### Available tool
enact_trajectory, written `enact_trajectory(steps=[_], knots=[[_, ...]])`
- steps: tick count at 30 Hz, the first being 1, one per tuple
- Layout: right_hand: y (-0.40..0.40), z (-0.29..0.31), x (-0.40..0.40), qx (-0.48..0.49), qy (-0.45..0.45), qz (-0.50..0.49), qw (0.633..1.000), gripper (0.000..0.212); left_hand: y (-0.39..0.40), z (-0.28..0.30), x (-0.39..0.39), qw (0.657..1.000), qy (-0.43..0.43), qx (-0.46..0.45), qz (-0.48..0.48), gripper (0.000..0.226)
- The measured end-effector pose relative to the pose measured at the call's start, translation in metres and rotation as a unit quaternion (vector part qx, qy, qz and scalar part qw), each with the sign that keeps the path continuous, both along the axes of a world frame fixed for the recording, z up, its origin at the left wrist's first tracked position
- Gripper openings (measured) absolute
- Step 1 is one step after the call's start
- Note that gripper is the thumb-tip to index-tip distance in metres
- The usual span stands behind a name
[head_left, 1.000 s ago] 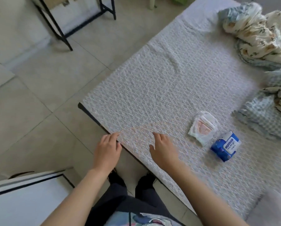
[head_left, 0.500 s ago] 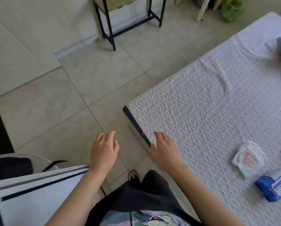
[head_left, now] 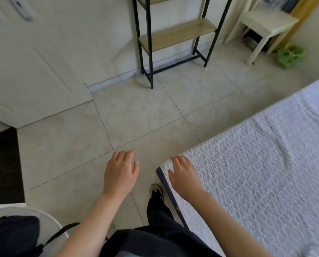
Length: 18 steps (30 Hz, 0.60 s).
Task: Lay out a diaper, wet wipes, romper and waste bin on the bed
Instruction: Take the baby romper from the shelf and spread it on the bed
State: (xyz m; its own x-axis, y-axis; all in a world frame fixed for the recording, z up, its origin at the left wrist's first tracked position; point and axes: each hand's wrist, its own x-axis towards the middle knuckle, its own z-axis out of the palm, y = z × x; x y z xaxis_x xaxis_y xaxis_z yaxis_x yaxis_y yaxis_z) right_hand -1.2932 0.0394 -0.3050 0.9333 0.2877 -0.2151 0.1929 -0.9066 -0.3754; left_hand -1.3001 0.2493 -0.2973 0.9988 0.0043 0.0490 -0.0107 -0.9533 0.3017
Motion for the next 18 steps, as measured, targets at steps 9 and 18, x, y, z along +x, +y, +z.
enact_trajectory(steps=[9, 18], knots=[[0.024, 0.011, 0.146, -0.016, -0.05, 0.026, 0.998, 0.043, 0.02, 0.013, 0.131, 1.0, 0.006, -0.002, -0.007, 0.035], [0.043, 0.002, 0.26, -0.017, -0.046, -0.031, 0.998, 0.046, 0.042, -0.002, 0.26, 0.998, 0.012, -0.011, -0.061, 0.033]])
